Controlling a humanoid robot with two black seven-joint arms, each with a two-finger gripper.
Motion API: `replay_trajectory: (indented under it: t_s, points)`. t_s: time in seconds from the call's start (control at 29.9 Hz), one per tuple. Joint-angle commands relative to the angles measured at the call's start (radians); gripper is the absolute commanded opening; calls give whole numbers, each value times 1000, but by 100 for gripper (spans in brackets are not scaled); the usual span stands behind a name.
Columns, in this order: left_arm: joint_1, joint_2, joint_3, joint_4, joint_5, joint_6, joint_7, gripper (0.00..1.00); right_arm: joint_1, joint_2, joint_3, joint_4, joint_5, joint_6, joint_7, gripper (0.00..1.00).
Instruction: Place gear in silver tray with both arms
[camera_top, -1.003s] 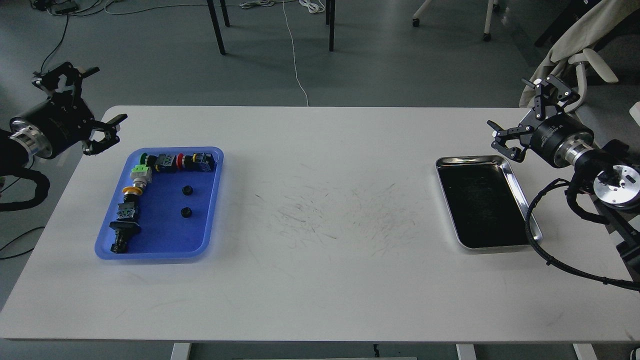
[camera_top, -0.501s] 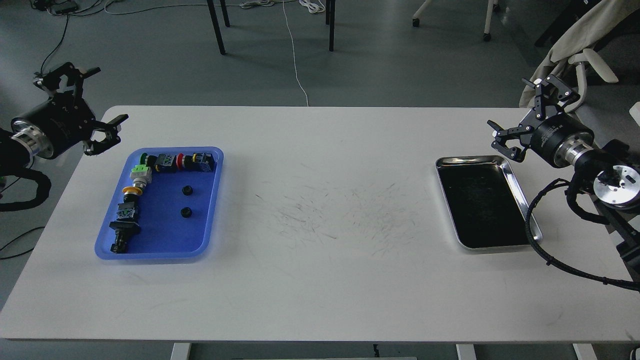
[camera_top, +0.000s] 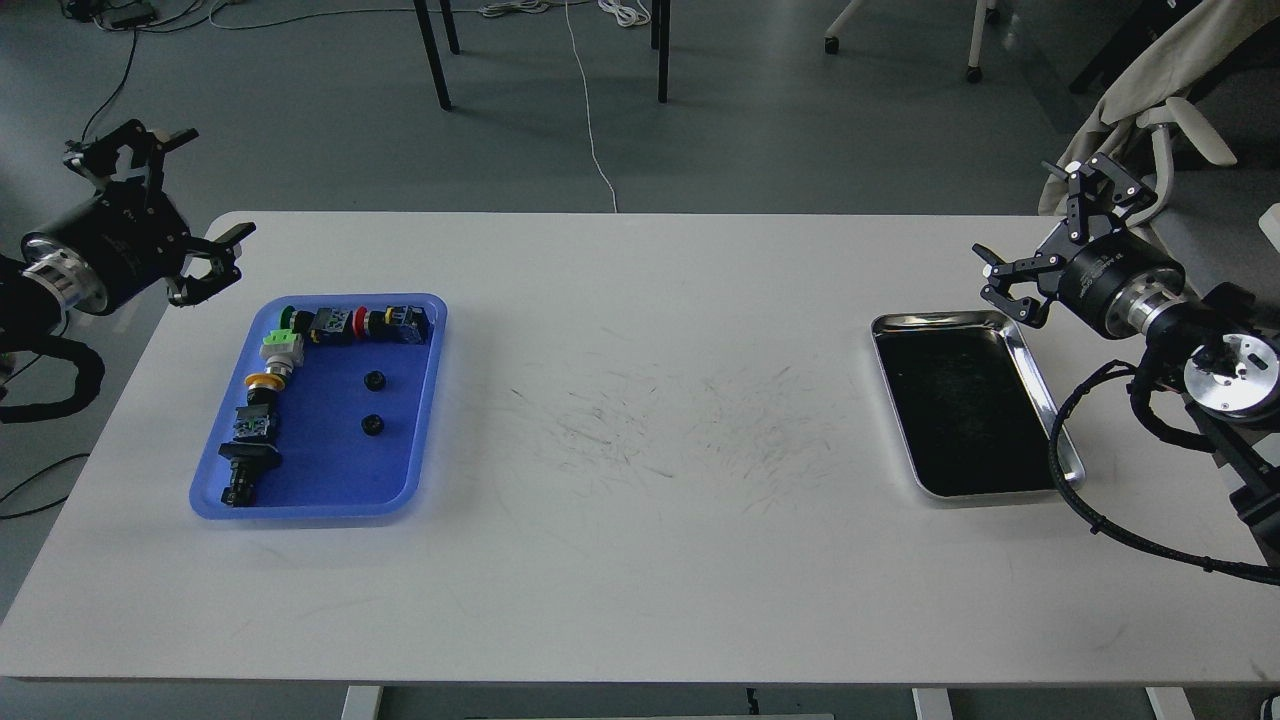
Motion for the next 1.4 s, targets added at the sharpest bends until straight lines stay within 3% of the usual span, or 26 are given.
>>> replay_trajectory:
  t_s: [0.0,0.53,0.67,0.84,1.04,1.14,1.27,1.37]
  points:
    - [0,-3,1,0,-1,4,-4,99,0,0,1,1,0,0,0,99]
    - [-1,39,27,-45,4,-10,5,99,-3,-1,-1,1,0,0,2,99]
    - [-9,114,68,-178,83,-13,8,99,-6,-1,-1,1,0,1,2,99]
    - [-18,212,79,-345,371,-27,7,99,-8,-3,-1,1,-2,1,2,99]
    - [-69,246,71,-419,597,-31,8,99,-9,-4,-3,1,-2,3,0,99]
    - [-80,249,82,-422,611,-31,19,99,-9,-6,-1,1,-2,3,2,99]
    - [-77,237,96,-416,726,-31,103,99,-14,-6,-1,1,-2,1,2,99]
    - [-83,223,79,-408,754,-31,122,99,-14,-7,1,-1,-2,3,2,99]
